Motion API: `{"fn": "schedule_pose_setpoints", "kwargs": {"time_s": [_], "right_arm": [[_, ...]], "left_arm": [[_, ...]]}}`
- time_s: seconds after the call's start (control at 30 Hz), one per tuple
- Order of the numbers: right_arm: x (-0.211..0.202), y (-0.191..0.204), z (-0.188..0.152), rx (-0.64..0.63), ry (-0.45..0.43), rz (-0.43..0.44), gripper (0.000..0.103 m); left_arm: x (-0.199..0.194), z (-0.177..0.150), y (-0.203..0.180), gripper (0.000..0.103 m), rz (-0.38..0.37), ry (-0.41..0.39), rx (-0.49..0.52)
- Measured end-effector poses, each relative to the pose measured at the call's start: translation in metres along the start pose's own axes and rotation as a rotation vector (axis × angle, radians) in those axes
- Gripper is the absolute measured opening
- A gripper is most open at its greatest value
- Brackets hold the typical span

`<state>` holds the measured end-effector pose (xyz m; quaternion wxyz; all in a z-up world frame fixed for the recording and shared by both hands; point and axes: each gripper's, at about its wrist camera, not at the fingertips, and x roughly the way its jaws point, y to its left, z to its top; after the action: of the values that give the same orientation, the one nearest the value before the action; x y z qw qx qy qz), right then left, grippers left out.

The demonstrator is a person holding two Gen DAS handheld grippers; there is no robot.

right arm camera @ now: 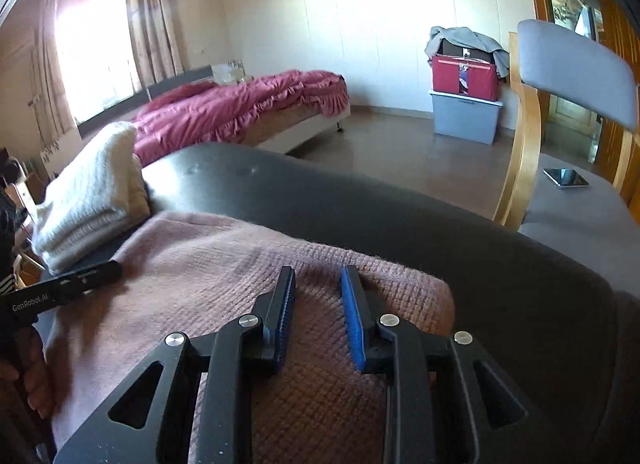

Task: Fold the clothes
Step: 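Grasp the folded pink sweater with both grippers and lift it off the bench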

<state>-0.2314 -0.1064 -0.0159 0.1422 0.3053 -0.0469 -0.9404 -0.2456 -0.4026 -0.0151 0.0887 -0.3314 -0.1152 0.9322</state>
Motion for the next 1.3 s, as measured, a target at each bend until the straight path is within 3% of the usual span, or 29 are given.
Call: {"fn": "schedule_pose_setpoints", "kwargs": {"time_s": [0.03,0.13,0.2,0.27,0.47,0.6,0.7,0.87,1.1,1.3], "right_arm": [[-0.005,-0.001,0.000,0.008,-0.016,0.015,0.026],[-0.020,0.005,0.005,0.017,-0.028,0.082,0.027],[-0.033,0.008,0.003,0.021,-0.018,0.125,0.037],[-0.044,0.005,-0.004,0.039,-0.017,0.143,0.062],[-0.067,-0.031,-0.030,0.194,0.023,0.137,0.078],[-0.064,-0.046,-0.049,0.315,0.098,0.235,0.080],[-0.052,-0.055,-0.060,0.425,0.170,0.331,0.080],[-0.038,-0.067,-0.071,0.561,0.215,0.446,0.080],[-0.038,-0.067,-0.070,0.537,0.206,0.468,0.080],[-0.037,-0.063,-0.074,0.494,0.208,0.492,0.080]], "left_arm": [[0.000,0.000,-0.001,0.018,0.042,0.002,0.017],[0.022,-0.007,-0.001,0.018,0.109,0.127,0.072],[0.022,-0.010,0.005,0.021,0.089,0.115,0.059],[0.023,-0.010,0.009,0.026,0.085,0.122,0.055],[0.027,-0.009,0.025,0.045,0.066,0.173,0.027],[0.033,-0.009,0.039,0.057,0.003,0.229,-0.049],[0.038,-0.008,0.051,0.059,-0.044,0.269,-0.090],[0.043,0.000,0.053,0.063,-0.060,0.323,-0.065],[0.040,0.012,0.053,0.064,-0.080,0.372,-0.067],[0.048,0.013,0.063,0.064,-0.141,0.432,-0.132]]}}
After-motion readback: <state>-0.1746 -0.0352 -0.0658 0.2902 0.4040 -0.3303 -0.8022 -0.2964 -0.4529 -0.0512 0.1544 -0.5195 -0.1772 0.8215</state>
